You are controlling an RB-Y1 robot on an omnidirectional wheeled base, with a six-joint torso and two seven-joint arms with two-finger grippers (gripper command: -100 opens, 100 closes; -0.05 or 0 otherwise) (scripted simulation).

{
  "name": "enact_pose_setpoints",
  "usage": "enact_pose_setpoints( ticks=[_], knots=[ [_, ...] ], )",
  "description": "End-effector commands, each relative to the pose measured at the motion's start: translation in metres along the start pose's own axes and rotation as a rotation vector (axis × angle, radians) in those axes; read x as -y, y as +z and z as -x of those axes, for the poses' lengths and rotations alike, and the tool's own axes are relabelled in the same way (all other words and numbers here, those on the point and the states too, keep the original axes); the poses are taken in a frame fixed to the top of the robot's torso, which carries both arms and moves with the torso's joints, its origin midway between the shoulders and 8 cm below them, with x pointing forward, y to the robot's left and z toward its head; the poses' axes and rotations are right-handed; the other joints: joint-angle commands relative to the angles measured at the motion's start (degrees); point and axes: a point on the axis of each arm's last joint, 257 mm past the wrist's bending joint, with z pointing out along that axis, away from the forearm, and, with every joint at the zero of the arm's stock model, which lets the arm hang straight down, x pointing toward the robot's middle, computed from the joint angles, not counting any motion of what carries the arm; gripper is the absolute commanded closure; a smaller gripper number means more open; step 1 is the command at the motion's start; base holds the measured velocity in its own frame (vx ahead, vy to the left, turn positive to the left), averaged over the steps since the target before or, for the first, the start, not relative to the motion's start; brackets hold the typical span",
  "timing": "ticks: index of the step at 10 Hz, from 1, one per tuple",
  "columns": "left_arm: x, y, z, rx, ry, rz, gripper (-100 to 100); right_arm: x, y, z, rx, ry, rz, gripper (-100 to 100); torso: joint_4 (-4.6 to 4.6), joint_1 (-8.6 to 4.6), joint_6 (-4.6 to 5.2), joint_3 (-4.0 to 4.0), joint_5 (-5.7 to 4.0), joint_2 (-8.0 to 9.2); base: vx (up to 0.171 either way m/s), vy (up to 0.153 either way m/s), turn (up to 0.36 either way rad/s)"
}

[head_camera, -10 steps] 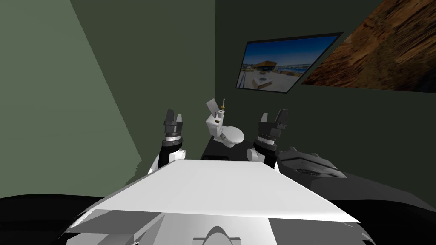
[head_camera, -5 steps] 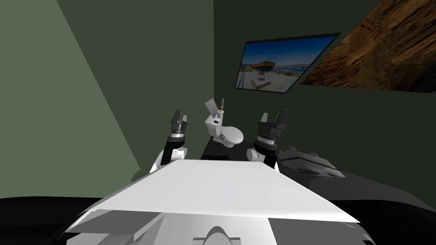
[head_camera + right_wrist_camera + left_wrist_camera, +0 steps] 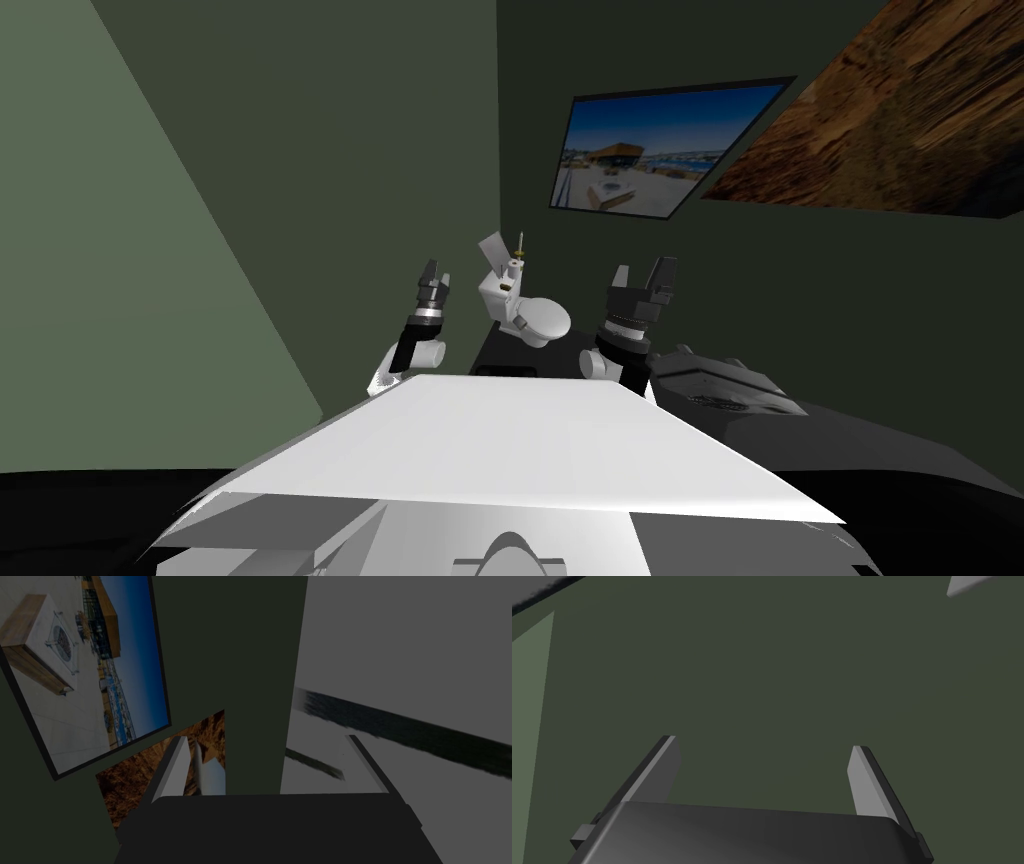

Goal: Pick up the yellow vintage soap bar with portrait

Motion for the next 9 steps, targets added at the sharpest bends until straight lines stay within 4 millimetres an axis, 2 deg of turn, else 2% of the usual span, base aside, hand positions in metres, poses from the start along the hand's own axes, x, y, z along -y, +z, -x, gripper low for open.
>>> enact_pose_setpoints(
  ticks=[1,4,5,9],
  knots=[
    [-0.009,0.003,-0.003,-0.005,-0.019,0.027,-100,0.0,0.0,0.0,0.0,0.0,0.0,0,0.0,0.0,0.0,0.0,0.0,0.0,0.018,-0.02,-0.006],
    [-0.04,0.014,-0.017,-0.024,-0.106,0.114,-100,0.0,0.0,0.0,0.0,0.0,0.0,0,0.01,0.01,0.0,0.02,0.0,0.04,0.019,-0.024,-0.019],
    [-0.043,0.014,-0.018,-0.024,-0.106,0.125,-100,0.0,0.0,0.0,0.0,0.0,0.0,0,0.0,0.0,-0.01,0.0,0.0,0.0,0.021,-0.022,-0.007],
    [-0.08,0.023,-0.036,-0.045,-0.195,0.233,-100,0.0,0.0,0.0,0.0,0.0,0.0,0,0.01,0.01,-0.02,0.02,0.0,0.04,0.018,-0.024,-0.015]
  ],
)
